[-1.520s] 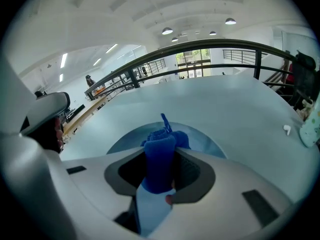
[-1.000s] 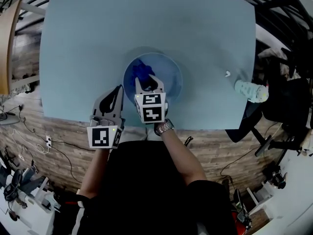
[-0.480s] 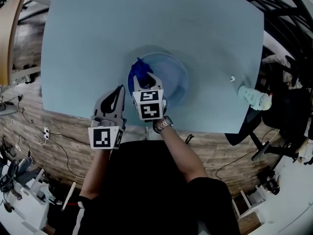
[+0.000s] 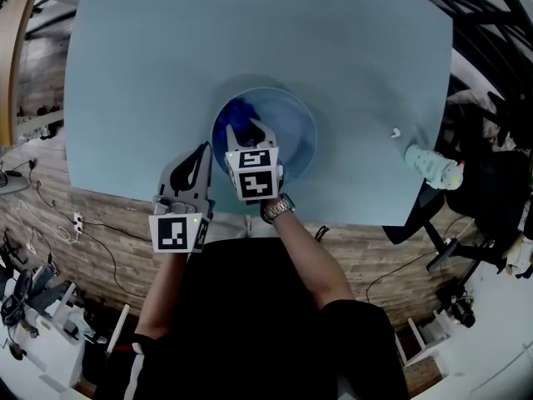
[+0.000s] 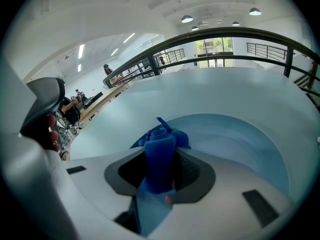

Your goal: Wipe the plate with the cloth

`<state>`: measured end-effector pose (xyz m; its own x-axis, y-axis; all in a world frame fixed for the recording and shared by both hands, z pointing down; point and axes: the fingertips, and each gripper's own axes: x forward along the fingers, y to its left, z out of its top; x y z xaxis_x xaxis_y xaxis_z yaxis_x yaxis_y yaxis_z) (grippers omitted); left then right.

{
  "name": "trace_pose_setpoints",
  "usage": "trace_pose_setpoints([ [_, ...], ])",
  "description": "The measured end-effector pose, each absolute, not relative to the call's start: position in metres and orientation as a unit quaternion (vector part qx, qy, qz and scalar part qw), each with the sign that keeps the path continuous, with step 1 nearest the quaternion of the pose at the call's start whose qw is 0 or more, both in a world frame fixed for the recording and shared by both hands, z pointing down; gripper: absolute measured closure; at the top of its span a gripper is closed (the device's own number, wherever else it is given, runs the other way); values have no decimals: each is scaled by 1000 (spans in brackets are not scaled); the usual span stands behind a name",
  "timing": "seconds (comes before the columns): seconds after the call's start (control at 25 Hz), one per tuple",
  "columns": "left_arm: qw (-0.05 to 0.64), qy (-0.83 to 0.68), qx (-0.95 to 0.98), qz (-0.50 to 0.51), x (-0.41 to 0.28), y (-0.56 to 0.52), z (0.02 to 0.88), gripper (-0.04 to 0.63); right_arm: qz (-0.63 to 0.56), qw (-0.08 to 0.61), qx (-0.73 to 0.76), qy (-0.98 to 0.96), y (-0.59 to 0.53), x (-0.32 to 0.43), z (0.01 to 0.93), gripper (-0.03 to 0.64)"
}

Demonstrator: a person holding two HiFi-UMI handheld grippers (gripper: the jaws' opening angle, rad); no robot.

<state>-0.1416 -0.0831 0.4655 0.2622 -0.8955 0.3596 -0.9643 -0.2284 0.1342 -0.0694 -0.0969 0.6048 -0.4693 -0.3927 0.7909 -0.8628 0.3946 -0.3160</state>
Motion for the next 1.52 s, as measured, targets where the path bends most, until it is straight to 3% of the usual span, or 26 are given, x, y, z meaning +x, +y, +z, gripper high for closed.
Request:
trace_pose_setpoints([
  [1.52,162,-521,831,103,-80,-108,469,595,383,306,497,-716,-110,20,608,497],
])
